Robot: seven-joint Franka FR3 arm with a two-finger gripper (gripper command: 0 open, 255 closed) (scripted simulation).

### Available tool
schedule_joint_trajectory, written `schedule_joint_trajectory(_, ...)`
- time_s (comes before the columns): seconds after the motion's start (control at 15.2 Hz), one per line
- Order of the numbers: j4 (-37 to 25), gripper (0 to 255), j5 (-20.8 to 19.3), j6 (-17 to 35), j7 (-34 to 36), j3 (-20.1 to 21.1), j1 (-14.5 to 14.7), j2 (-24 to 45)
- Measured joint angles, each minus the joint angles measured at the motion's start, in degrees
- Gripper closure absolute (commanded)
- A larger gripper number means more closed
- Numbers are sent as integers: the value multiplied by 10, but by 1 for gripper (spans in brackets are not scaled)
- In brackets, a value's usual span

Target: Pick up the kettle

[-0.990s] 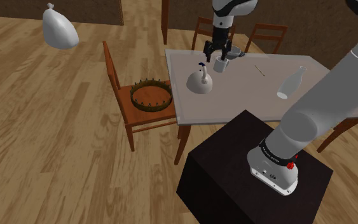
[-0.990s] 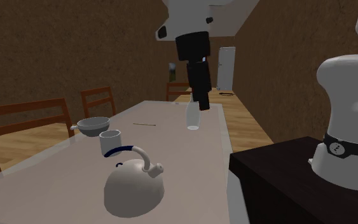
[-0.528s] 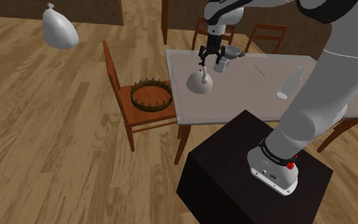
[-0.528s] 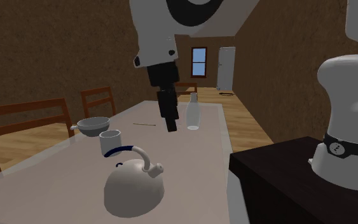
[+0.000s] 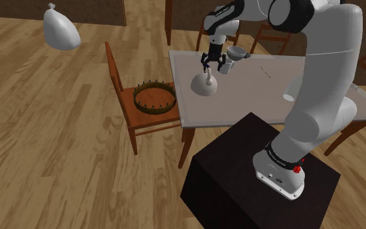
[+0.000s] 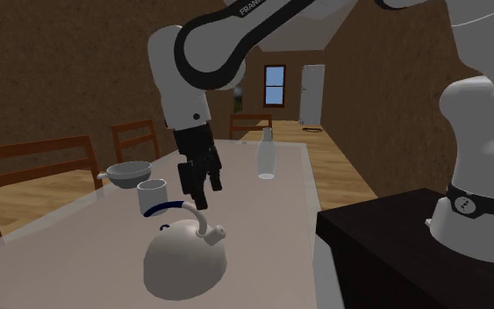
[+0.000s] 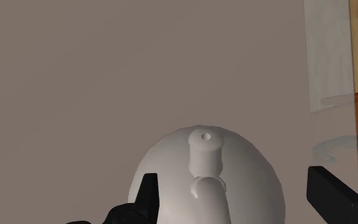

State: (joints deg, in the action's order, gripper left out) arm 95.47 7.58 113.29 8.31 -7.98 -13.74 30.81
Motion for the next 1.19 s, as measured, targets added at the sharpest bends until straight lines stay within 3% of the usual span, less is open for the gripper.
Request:
schedule_joint_trajectory(0.13, -31, 0, 9, 0, 5, -1, -8, 35)
schedule_joint_trajectory(0.66, -40, 0, 17, 35, 2, 2, -14, 81)
schedule_joint_trajectory(0.73, -40, 255, 17, 36, 2, 2, -13, 82)
schedule_joint_trajectory(1.19, -39, 255, 17, 38, 2, 2, -13, 83)
